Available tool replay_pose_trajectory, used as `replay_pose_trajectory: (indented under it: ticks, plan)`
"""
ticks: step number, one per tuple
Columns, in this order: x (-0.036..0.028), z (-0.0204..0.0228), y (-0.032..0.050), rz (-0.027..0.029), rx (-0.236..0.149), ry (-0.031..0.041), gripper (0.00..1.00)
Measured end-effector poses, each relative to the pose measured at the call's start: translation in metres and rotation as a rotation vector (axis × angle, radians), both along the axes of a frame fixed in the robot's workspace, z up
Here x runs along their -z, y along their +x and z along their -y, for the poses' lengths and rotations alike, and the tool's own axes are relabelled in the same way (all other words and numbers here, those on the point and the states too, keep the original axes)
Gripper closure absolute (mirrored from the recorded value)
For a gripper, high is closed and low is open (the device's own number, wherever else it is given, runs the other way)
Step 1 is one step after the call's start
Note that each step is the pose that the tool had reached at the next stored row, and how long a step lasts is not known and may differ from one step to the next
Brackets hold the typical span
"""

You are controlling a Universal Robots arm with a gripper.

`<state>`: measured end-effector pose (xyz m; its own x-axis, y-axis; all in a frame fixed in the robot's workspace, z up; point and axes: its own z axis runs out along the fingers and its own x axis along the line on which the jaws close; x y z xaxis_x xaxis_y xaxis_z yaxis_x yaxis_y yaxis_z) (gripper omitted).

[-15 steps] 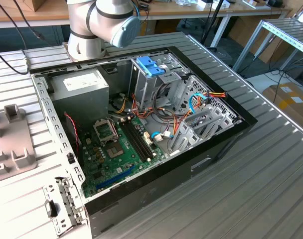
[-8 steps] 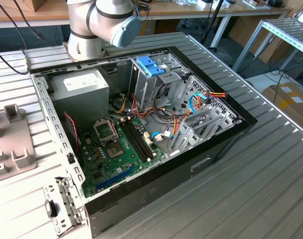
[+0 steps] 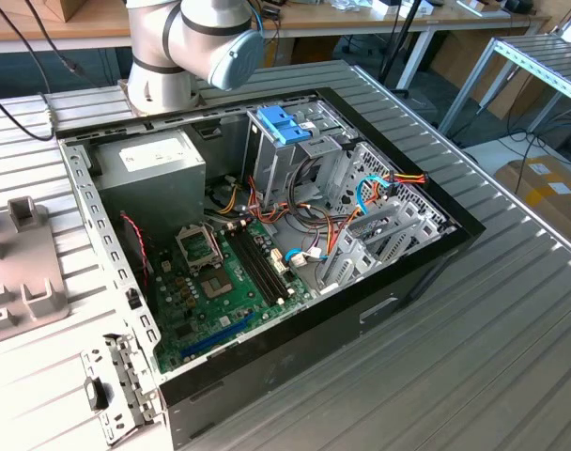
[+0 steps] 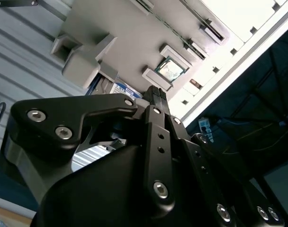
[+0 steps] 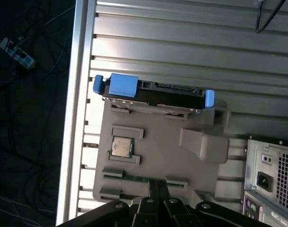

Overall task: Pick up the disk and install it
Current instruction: 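Pick up the disk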

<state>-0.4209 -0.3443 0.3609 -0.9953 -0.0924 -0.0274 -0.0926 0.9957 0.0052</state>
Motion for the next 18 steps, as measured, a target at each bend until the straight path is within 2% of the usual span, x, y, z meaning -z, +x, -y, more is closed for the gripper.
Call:
replay_pose_trajectory:
  ticks: [18]
  plan:
    - [0.0000, 0.0000, 0.0000, 0.0000, -0.113, 0.0000, 0.89]
